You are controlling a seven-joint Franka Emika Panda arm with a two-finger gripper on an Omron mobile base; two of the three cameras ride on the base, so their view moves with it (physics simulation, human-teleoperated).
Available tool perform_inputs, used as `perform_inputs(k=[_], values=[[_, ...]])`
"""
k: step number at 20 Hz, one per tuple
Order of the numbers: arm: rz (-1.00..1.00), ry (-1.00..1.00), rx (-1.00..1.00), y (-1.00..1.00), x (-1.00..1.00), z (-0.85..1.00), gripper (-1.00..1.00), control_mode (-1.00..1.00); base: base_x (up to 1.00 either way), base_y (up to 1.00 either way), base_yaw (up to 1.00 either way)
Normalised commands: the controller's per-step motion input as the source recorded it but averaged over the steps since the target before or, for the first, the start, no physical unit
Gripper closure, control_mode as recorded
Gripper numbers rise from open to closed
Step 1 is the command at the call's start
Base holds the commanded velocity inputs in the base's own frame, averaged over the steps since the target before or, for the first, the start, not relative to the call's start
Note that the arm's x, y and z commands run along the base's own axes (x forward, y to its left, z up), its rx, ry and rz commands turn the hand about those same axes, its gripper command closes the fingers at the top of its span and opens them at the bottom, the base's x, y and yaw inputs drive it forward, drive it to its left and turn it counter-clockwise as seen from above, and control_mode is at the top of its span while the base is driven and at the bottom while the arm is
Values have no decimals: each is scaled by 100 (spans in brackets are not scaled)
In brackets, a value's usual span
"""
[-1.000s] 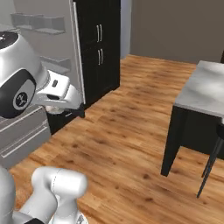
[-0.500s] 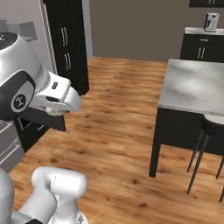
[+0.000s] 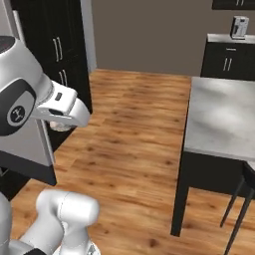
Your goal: Retrieve the bottle and the shaker from the cabinet and place them next to the mixing bowl on the counter. Then add garlic from the fridge to the mixing bowl.
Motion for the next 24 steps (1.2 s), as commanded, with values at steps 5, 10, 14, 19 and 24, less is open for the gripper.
perform_inputs(k=[5,10,14,19,24], values=[[0,0,0,0,0,0,100,100,100,-33,0],[0,0,0,0,0,0,100,100,100,-17,0],[0,0,0,0,0,0,100,100,100,-18,0],[0,0,0,0,0,0,100,100,100,-11,0],[0,0,0,0,0,0,100,100,100,0,0]])
